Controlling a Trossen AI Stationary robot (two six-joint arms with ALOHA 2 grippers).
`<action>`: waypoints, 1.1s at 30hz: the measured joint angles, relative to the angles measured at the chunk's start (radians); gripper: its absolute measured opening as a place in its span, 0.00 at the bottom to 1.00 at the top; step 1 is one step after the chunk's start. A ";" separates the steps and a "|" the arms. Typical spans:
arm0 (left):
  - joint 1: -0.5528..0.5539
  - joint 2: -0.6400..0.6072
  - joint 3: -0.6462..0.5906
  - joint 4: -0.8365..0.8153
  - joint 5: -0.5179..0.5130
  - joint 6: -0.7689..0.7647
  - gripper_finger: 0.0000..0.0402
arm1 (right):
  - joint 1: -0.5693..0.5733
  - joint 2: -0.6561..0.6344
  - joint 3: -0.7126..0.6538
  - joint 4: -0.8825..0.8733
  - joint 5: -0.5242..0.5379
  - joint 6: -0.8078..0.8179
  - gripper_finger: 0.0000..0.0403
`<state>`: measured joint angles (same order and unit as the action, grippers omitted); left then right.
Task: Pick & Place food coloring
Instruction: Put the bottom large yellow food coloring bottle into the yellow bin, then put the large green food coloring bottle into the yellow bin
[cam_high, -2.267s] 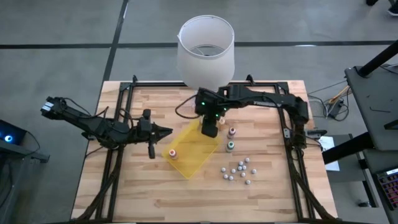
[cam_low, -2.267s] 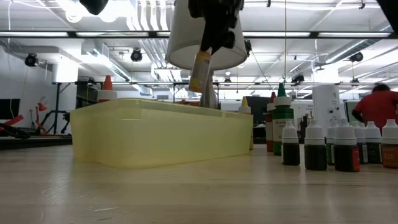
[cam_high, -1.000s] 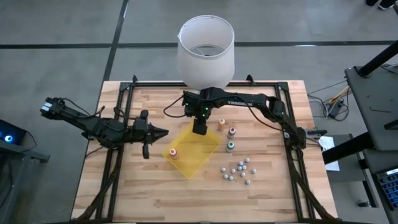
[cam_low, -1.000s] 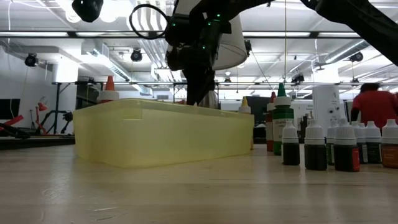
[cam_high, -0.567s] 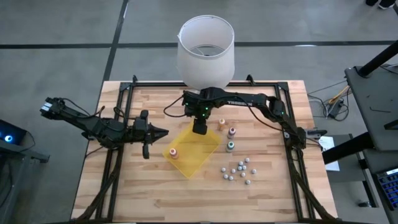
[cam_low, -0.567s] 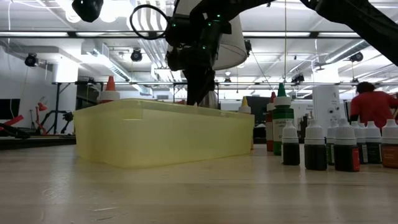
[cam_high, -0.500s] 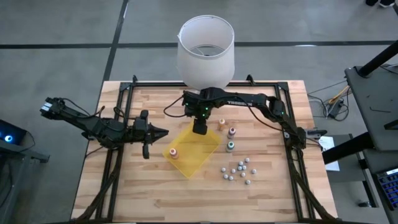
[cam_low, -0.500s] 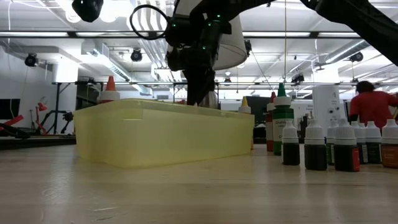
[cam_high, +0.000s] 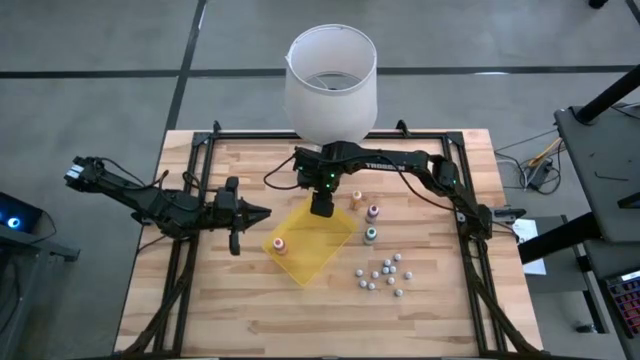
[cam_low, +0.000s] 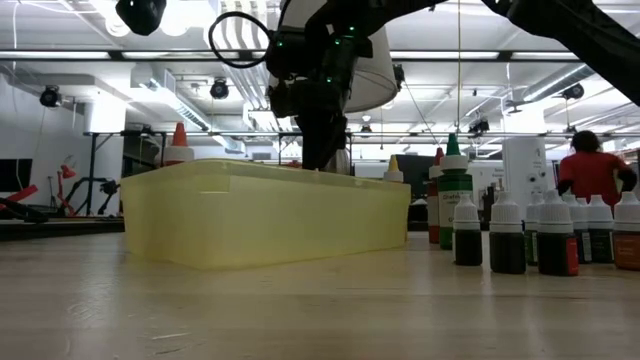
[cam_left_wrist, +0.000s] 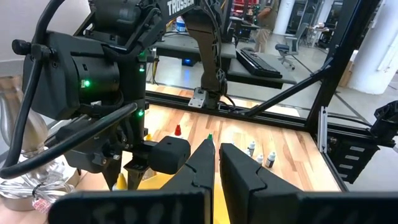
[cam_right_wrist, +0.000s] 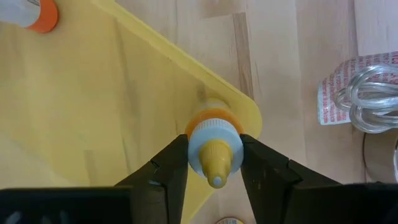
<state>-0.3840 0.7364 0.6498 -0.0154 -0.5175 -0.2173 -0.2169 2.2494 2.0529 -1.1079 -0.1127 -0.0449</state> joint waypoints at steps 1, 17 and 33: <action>0.000 0.000 0.000 0.000 0.000 0.000 0.00 | 0.000 0.000 0.000 0.002 0.000 0.005 0.34; 0.000 0.000 0.000 -0.001 0.000 -0.003 0.00 | 0.000 -0.030 0.023 -0.014 0.004 0.011 0.47; 0.000 0.002 0.000 -0.001 0.000 -0.008 0.00 | 0.051 -0.181 0.027 -0.179 0.009 0.034 0.46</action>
<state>-0.3836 0.7387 0.6498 -0.0161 -0.5175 -0.2256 -0.1658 2.0682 2.0802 -1.2866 -0.1040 -0.0107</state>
